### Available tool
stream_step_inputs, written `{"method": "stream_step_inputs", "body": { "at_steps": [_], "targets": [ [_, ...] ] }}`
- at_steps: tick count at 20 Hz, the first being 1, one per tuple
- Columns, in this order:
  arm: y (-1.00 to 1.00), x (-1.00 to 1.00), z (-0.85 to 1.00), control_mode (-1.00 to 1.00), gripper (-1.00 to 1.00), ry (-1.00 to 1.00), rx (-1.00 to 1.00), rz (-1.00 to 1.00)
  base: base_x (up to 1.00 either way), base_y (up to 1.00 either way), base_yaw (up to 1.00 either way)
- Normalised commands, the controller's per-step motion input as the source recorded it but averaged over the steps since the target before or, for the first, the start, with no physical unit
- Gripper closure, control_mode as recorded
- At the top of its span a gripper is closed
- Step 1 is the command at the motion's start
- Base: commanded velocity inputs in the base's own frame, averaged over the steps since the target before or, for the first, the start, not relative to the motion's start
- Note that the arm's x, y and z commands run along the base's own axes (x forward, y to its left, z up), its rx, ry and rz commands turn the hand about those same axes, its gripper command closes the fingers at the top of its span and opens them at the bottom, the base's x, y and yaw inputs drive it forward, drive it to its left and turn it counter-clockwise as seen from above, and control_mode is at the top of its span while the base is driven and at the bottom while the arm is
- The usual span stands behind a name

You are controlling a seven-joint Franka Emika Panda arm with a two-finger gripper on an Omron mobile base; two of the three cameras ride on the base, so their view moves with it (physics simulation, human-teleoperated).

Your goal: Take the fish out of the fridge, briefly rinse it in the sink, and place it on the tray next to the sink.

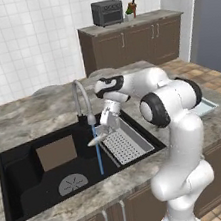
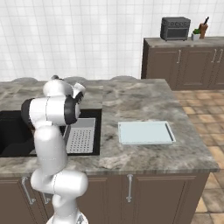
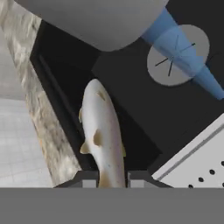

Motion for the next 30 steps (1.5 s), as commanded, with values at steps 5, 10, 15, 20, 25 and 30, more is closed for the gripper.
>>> {"method": "stream_step_inputs", "body": {
  "at_steps": [5,10,15,20,25,30],
  "targets": [
    [-0.11,-1.0,1.0,-1.0,1.0,-0.07,-0.09,-0.1,0.0,0.0,0.0],
    [-0.39,-1.0,0.94,-1.0,1.0,-0.08,-0.38,-0.05,0.0,0.0,0.0],
    [-0.85,-0.99,0.66,-1.0,1.0,-0.14,-0.47,-0.01,0.0,0.0,0.0],
    [-1.0,-0.62,0.69,-1.0,1.0,-0.41,-0.39,-0.07,0.0,0.0,0.0],
    [-1.0,-0.12,0.07,-1.0,1.0,-0.71,-0.14,-0.18,0.0,0.0,0.0],
    [-1.0,0.23,-0.11,-1.0,1.0,-0.45,-0.08,-0.18,0.0,0.0,0.0]
  ]
}}
